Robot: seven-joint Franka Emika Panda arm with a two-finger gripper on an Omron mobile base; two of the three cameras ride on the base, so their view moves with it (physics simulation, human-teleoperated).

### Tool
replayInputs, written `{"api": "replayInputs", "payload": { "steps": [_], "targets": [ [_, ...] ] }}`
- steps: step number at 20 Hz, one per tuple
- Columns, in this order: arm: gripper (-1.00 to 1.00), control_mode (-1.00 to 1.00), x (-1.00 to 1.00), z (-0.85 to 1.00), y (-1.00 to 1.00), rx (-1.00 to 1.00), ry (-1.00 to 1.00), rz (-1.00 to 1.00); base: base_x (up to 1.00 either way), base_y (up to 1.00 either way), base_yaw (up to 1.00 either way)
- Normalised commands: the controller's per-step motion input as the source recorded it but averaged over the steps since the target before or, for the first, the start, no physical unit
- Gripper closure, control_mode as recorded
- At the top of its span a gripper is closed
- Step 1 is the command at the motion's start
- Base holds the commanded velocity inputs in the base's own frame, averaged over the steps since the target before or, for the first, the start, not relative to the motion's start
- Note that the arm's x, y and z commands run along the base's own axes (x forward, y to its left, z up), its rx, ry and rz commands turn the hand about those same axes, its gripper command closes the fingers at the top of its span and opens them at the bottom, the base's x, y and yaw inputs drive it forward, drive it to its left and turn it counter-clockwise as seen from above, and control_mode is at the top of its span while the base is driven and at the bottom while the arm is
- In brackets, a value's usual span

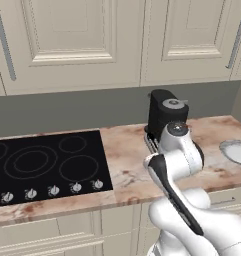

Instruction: Pick up the tongs from the counter and place them near the plate next to the oven.

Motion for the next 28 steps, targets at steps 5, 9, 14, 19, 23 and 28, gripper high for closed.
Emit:
{"api": "replayInputs", "payload": {
  "steps": [5, 9, 14, 19, 23, 28],
  "targets": [
    [1.0, -1.0, -0.26, 0.31, -0.92, 0.16, 0.02, 0.0, 0.0, 0.0, 0.0],
    [1.0, -1.0, -0.31, 0.08, -0.82, 0.16, 0.04, 0.0, 0.0, 0.0, 0.0],
    [1.0, -1.0, -0.17, -0.03, -0.79, 0.08, 0.0, -0.01, 0.0, 0.0, 0.0],
    [1.0, -1.0, 0.03, -0.11, -0.73, 0.0, 0.02, -0.01, 0.0, 0.0, 0.0],
    [1.0, -1.0, 0.3, -0.06, -0.5, -0.03, 0.12, -0.06, 0.0, 0.0, 0.0],
    [1.0, -1.0, 0.34, -0.25, -0.3, -0.08, 0.14, -0.07, 0.0, 0.0, 0.0]
  ]
}}
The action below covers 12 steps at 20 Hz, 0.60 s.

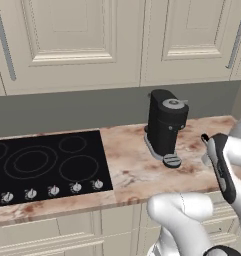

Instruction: Pick up the tongs from the counter and place them near the plate next to the oven.

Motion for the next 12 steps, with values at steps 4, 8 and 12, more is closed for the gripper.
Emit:
{"api": "replayInputs", "payload": {
  "steps": [4, 8, 12],
  "targets": [
    [1.0, -1.0, 0.29, -0.4, -0.05, -0.06, 0.02, -0.01, 0.0, 0.0, 0.0],
    [1.0, -1.0, 0.3, -0.35, -0.26, 0.0, 0.0, 0.0, 0.0, 0.0, 0.0],
    [1.0, -1.0, 0.25, -0.38, -0.42, 0.04, 0.0, 0.0, 0.0, 0.0, 0.0]
  ]
}}
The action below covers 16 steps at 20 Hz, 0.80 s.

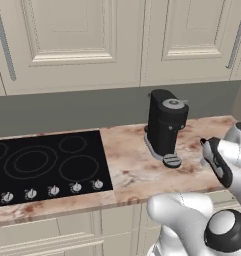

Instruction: Pick up the tongs from the counter and place them near the plate next to the oven.

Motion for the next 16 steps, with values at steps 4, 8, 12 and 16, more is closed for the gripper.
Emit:
{"api": "replayInputs", "payload": {
  "steps": [4, 8, 12, 16],
  "targets": [
    [1.0, -1.0, 0.31, -0.17, -0.31, 0.01, -0.01, 0.0, 0.0, 0.0, 0.0],
    [1.0, -1.0, 0.39, 0.0, -0.13, 0.0, 0.02, 0.0, 0.0, 0.0, 0.0],
    [1.0, -1.0, 0.26, -0.01, -0.16, 0.03, 0.0, 0.0, 0.0, 0.0, 0.0],
    [1.0, -1.0, 0.13, -0.09, -0.25, 0.09, 0.0, 0.0, 0.0, 0.0, 0.0]
  ]
}}
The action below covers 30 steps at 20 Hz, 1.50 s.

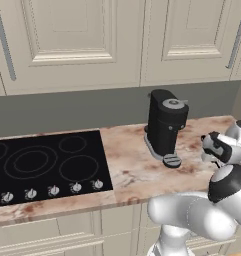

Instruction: Pick up the tongs from the counter and place them near the plate next to the oven.

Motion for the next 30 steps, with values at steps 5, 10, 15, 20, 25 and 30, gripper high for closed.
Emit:
{"api": "replayInputs", "payload": {
  "steps": [5, 10, 15, 20, 25, 30],
  "targets": [
    [1.0, -1.0, 0.17, -0.13, -0.19, 0.08, 0.0, 0.0, 0.0, 0.0, 0.0],
    [1.0, -1.0, 0.22, -0.19, 0.0, 0.0, 0.0, 0.0, 0.0, 0.0, 0.0],
    [1.0, -1.0, 0.11, -0.28, 0.0, 0.0, 0.0, 0.0, 0.0, 0.0, 0.0],
    [1.0, -1.0, 0.01, -0.31, -0.04, 0.0, -0.01, 0.0, 0.0, 0.0, 0.0],
    [1.0, -1.0, 0.02, -0.22, -0.09, 0.0, -0.02, 0.0, 0.0, 0.0, 0.0],
    [1.0, -1.0, 0.11, -0.15, -0.08, 0.0, 0.0, 0.0, 0.0, 0.0, 0.0]
  ]
}}
